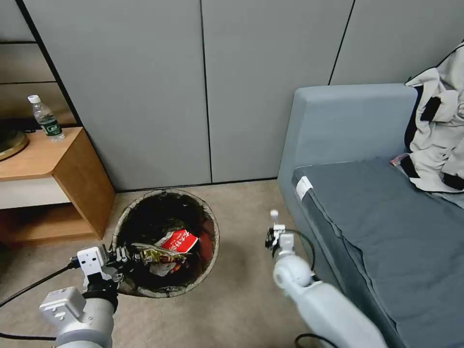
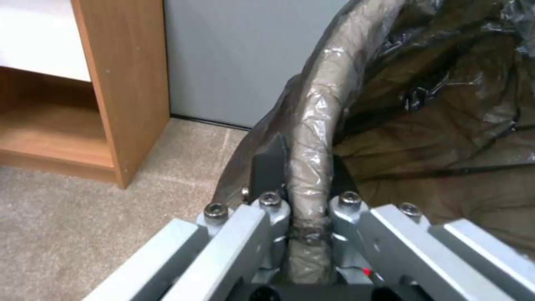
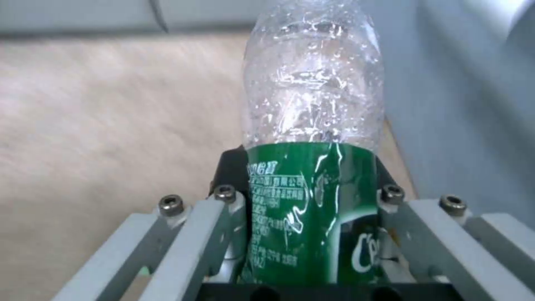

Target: Pick up the trash bin, then pick up the garbage from the floor and place it into the trash bin.

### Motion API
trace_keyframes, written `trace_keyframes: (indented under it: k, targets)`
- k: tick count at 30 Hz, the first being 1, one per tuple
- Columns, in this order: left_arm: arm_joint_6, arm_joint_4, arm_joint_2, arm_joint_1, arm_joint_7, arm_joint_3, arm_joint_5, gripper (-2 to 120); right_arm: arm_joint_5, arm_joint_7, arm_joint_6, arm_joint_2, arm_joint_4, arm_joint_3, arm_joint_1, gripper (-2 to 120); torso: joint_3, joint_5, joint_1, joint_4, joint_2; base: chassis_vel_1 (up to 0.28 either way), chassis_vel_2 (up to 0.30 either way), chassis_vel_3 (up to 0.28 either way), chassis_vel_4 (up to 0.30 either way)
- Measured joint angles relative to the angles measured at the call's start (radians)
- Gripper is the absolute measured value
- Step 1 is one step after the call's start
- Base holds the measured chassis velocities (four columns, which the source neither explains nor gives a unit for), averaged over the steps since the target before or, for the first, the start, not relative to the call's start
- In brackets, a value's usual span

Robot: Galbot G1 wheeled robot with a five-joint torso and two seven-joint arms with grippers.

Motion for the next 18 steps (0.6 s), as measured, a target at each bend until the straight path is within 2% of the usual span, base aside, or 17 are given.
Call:
trace_keyframes:
  k: [2,5,6,10,11,15,16,18]
  targets:
    - [0.0,0.0,0.0,0.0,-0.001,0.0,0.0,3,0.004,-0.003,-0.002,-0.008,0.015,0.001,0.0,24,0.0,0.0,0.0,0.0,0.0,0.0,0.0,0.0,0.0]
    - [0.0,0.0,0.001,0.0,-0.003,0.0,-0.001,3,0.053,-0.035,-0.026,-0.099,0.181,0.02,-0.002,24,0.0,0.0001,0.0,-0.0001,0.0,0.0,0.0,0.0,0.0]
    - [0.0,0.0,0.001,0.0,-0.003,0.0,-0.001,3,0.053,-0.035,-0.026,-0.099,0.181,0.02,-0.002,24,0.0,0.0001,0.0,-0.0001,0.0,0.0,0.0,0.0,0.0]
    - [0.003,0.0,0.0,0.0,-0.004,0.0,-0.001,3,0.133,-0.063,-0.06,-0.184,0.361,0.033,0.01,24,0.0,0.0,0.0,0.0,0.0,0.0,0.0,0.0,0.0]
    - [0.003,0.0,0.0,0.0,-0.004,0.0,-0.001,3,0.133,-0.063,-0.06,-0.184,0.361,0.033,0.01,24,0.0,0.0,0.0,0.0,0.0,0.0,0.0,0.0,0.0]
    - [0.004,0.0,-0.003,0.002,-0.004,0.0,-0.001,3,0.168,-0.167,-0.075,-0.234,0.485,0.046,0.029,24,0.0,0.0,0.0,0.0,0.0,0.0,0.0,0.0,0.0]
    - [0.004,0.0,-0.003,0.002,-0.004,0.0,-0.001,3,0.168,-0.167,-0.075,-0.234,0.485,0.046,0.029,24,0.0,0.0,0.0,0.0,0.0,0.0,0.0,0.0,0.0]
    - [0.004,0.0,-0.004,0.002,-0.004,0.001,0.0,3,0.169,-0.238,-0.074,-0.244,0.524,0.048,0.035,24,0.0,0.0,0.0,0.0,0.0,0.0,0.0,0.0,0.0]
